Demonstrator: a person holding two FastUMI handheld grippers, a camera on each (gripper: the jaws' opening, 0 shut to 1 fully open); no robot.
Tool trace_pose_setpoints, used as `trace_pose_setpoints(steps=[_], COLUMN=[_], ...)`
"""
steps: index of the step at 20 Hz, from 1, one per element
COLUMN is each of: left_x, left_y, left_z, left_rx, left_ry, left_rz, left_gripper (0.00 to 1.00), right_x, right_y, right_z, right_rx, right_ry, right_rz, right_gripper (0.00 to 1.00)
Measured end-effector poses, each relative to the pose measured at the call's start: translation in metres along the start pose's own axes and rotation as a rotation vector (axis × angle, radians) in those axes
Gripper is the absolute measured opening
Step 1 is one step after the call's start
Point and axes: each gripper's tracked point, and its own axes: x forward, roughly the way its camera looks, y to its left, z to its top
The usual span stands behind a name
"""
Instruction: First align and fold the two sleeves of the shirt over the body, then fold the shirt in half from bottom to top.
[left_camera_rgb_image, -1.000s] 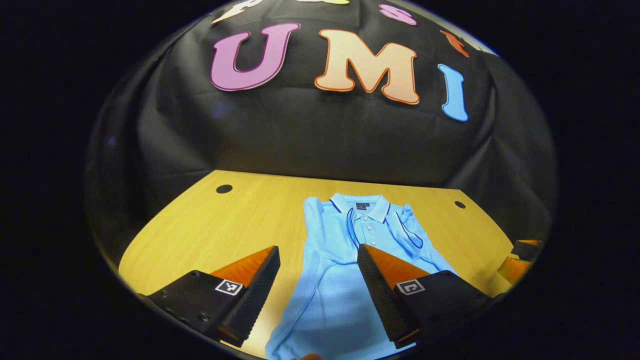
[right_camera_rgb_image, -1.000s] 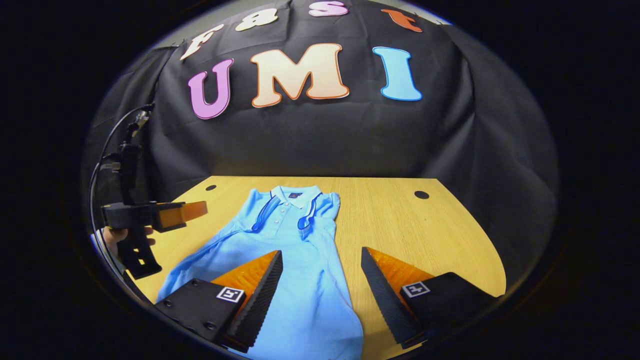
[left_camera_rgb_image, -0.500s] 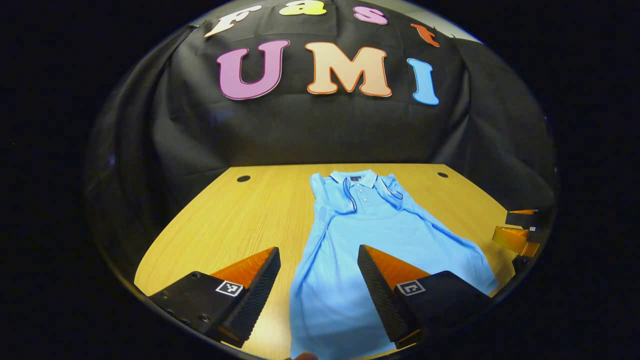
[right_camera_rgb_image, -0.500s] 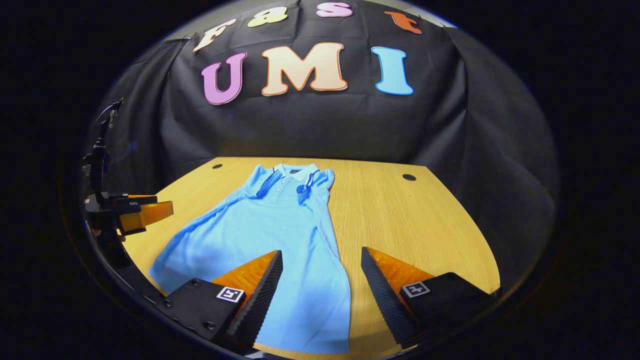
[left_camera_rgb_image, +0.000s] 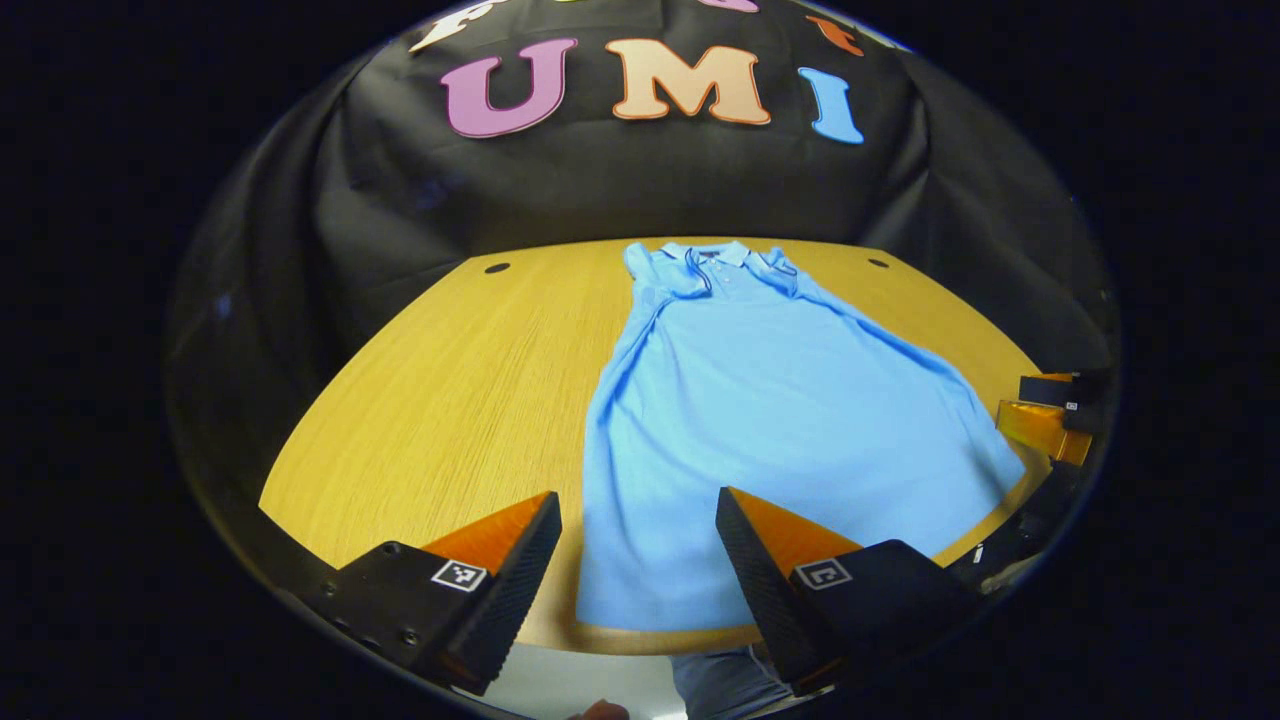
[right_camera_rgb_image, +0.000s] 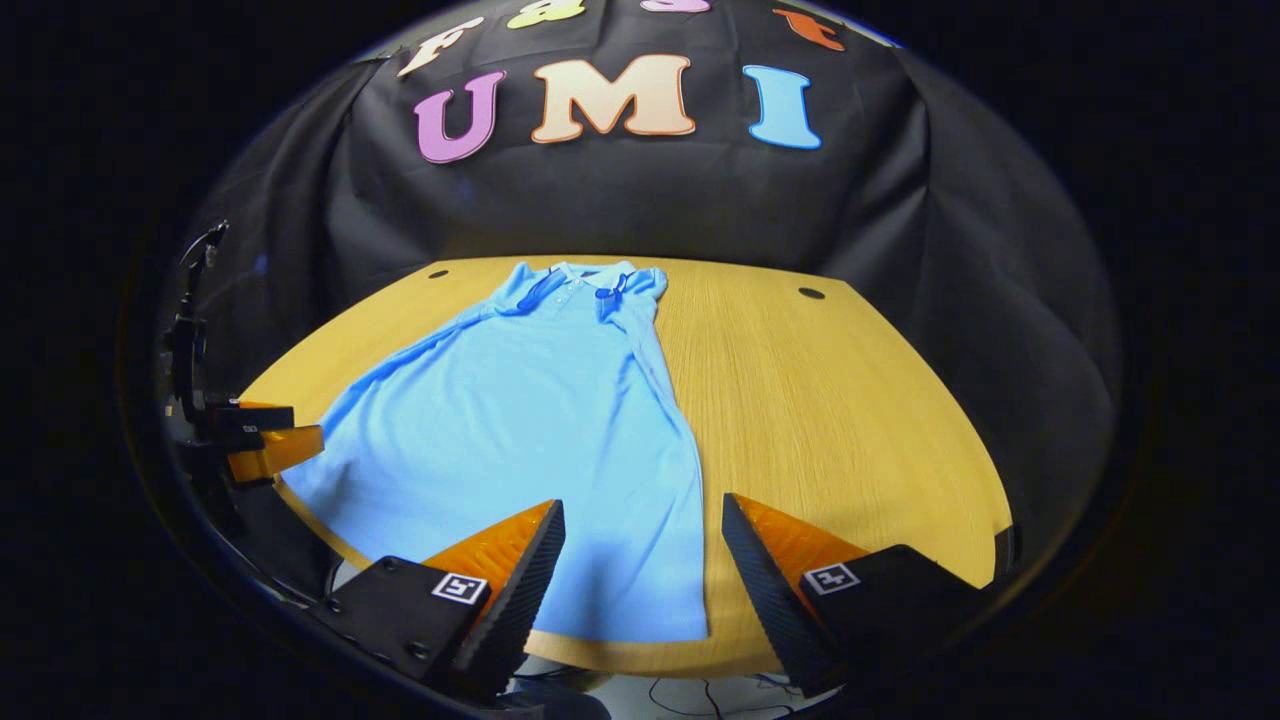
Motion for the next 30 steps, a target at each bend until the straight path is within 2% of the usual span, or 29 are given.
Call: trace_pose_setpoints(steps=[4, 5, 7, 8, 11, 12, 13, 14, 15, 16, 17, 18, 19, 20, 22, 24, 26, 30], left_x=[0.002, 0.0, 0.001, 0.003, 0.001, 0.003, 0.003, 0.003, 0.003, 0.003, 0.003, 0.003, 0.003, 0.003, 0.004, 0.005, 0.004, 0.01], left_y=[-0.002, -0.001, -0.004, -0.004, -0.013, -0.017, -0.025, -0.028, -0.031, -0.036, -0.039, -0.038, -0.038, -0.038, -0.037, -0.034, -0.033, -0.027], left_z=[-0.026, -0.02, -0.025, -0.021, -0.022, -0.021, -0.021, -0.022, -0.021, -0.022, -0.021, -0.021, -0.02, -0.02, -0.018, -0.013, -0.006, 0.037], left_rx=[-0.012, -0.012, -0.012, -0.018, -0.057, -0.049, -0.039, -0.034, -0.036, -0.046, -0.064, -0.083, -0.099, -0.112, -0.118, -0.112, -0.129, -0.139], left_ry=[0.054, 0.024, 0.038, 0.023, 0.008, -0.007, -0.007, -0.001, 0.006, 0.017, 0.023, 0.035, 0.048, 0.069, 0.103, 0.118, 0.137, 0.082], left_rz=[0.002, 0.005, 0.001, -0.002, -0.032, -0.04, -0.057, -0.06, -0.066, -0.076, -0.083, -0.082, -0.084, -0.088, -0.089, -0.092, -0.103, -0.132], left_gripper=[0.95, 0.95, 0.95, 0.95, 0.95, 0.9, 0.76, 0.59, 0.42, 0.35, 0.18, 0.08, 0.01, 0.0, 0.0, 0.0, 0.0, 0.0], right_x=[0.003, 0.005, 0.005, 0.006, 0.006, 0.005, 0.005, 0.005, 0.004, 0.003, 0.004, 0.004, 0.003, 0.005, 0.004, 0.003, 0.001, 0.004], right_y=[-0.007, -0.009, -0.009, -0.009, -0.005, 0.001, 0.008, 0.013, 0.019, 0.027, 0.03, 0.032, 0.035, 0.035, 0.035, 0.038, 0.043, 0.047], right_z=[-0.031, -0.039, -0.043, -0.045, -0.047, -0.047, -0.045, -0.047, -0.046, -0.046, -0.047, -0.047, -0.048, -0.045, -0.041, -0.026, -0.007, 0.037], right_rx=[-0.005, -0.005, 0.022, 0.038, 0.066, 0.058, 0.045, 0.035, 0.033, 0.04, 0.054, 0.064, 0.071, 0.082, 0.101, 0.121, 0.14, 0.151], right_ry=[0.067, 0.088, 0.101, 0.112, 0.135, 0.141, 0.147, 0.154, 0.153, 0.159, 0.158, 0.163, 0.179, 0.183, 0.189, 0.163, 0.137, 0.084], right_rz=[-0.034, -0.043, -0.043, -0.041, -0.027, -0.005, 0.016, 0.032, 0.055, 0.077, 0.076, 0.089, 0.102, 0.107, 0.114, 0.136, 0.161, 0.19], right_gripper=[0.98, 0.99, 0.95, 0.99, 0.99, 0.99, 0.94, 0.75, 0.63, 0.41, 0.27, 0.06, 0.05, 0.01, 0.03, 0.0, 0.03, 0.02])
